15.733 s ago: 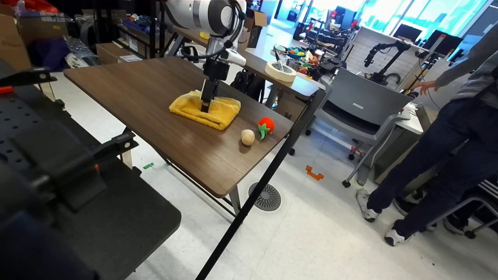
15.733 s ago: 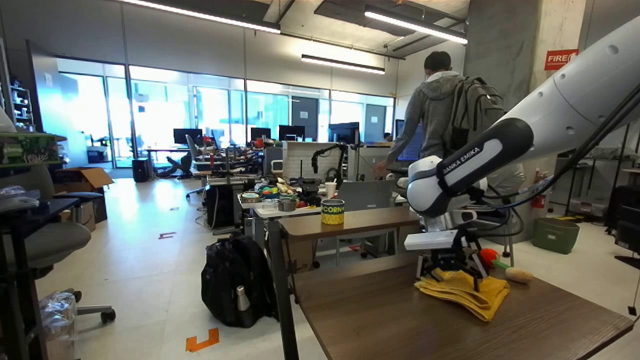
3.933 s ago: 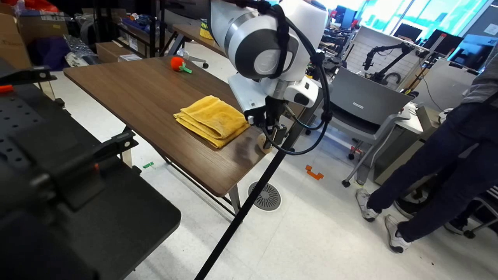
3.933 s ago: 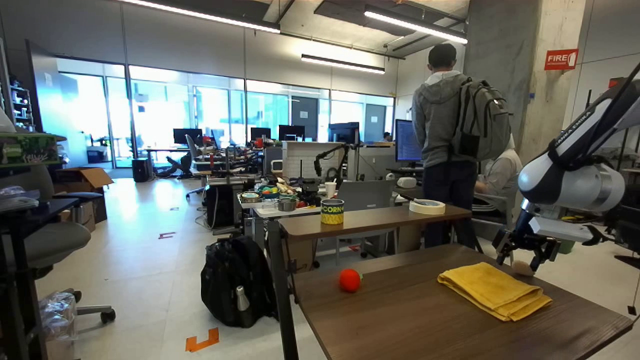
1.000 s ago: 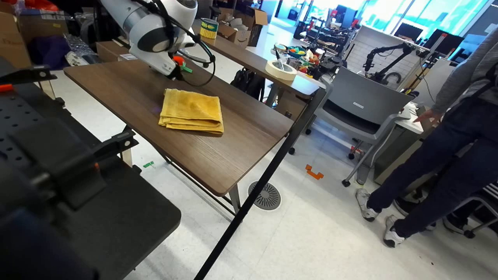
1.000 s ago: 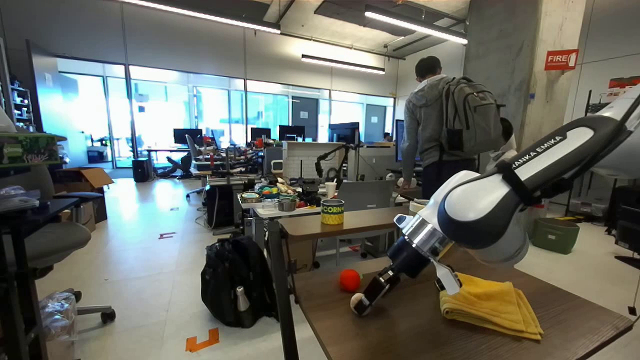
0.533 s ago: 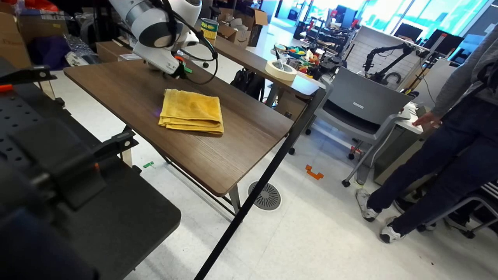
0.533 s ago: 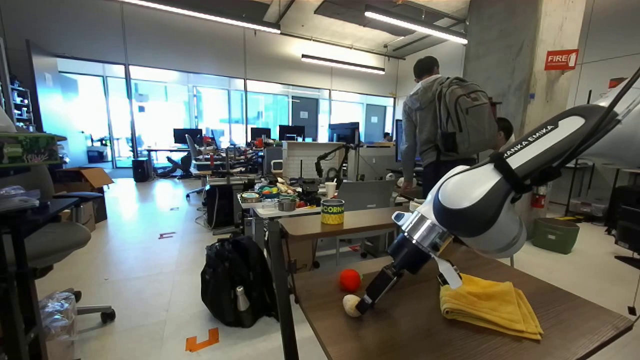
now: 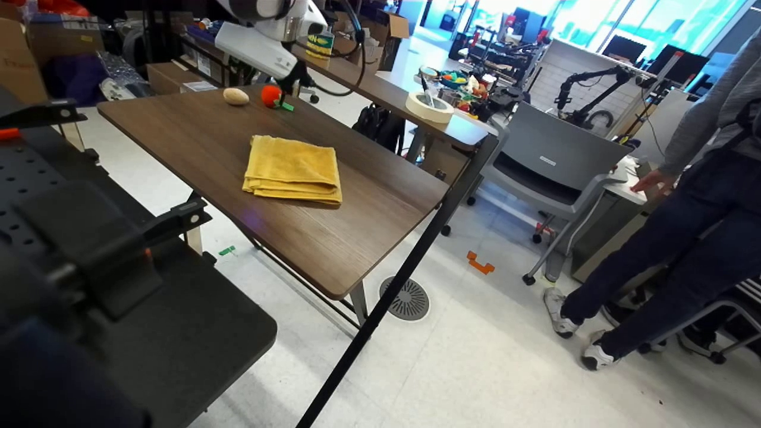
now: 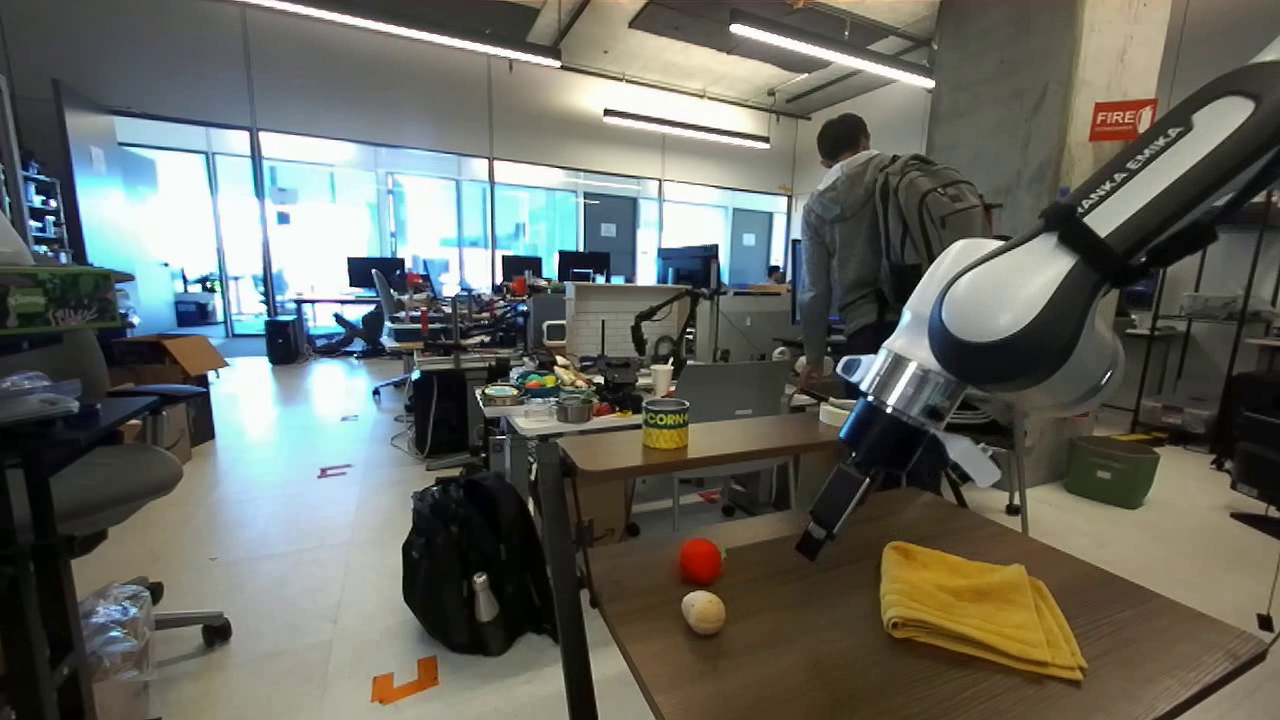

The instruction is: Wipe the table with the towel

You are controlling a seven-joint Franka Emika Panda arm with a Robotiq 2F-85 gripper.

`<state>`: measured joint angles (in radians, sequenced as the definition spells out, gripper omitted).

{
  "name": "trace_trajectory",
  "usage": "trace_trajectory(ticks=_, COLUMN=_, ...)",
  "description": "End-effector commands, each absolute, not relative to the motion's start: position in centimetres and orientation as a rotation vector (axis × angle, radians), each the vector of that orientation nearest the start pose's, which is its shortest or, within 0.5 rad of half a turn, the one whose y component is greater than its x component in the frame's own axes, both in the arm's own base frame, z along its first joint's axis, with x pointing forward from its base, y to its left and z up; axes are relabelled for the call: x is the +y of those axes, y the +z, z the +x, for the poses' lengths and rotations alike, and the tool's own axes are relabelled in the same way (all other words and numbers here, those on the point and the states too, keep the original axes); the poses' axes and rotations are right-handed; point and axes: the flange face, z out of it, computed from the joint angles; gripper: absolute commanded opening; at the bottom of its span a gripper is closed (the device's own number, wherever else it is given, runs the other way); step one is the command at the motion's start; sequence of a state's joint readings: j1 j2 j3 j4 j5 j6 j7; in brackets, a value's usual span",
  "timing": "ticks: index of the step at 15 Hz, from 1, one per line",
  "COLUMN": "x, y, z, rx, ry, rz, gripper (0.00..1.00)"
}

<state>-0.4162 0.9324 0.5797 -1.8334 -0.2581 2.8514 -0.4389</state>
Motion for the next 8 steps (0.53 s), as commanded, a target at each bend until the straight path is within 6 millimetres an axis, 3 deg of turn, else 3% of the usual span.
trace_trajectory(ticks=1, x=4.9, y=15.3, z=64.6, rx=-0.677, ry=-0.429, rz=-2.888, gripper=1.00)
trace_trajectory(ticks=2, x=3.6, y=15.8, z=64.9, rx=-0.634, ry=-0.417, rz=-2.940, gripper=1.00)
trace_trajectory(ticks=4, x=1.1, y=14.5, z=65.5, rx=-0.549, ry=-0.315, rz=-3.025, gripper=1.00)
trace_trajectory(ticks=6, x=-0.6, y=11.5, z=65.6, rx=-0.498, ry=-0.155, rz=-3.076, gripper=1.00)
trace_trajectory(ticks=8, x=-1.0, y=8.0, z=65.1, rx=-0.529, ry=0.017, rz=-3.008, gripper=1.00)
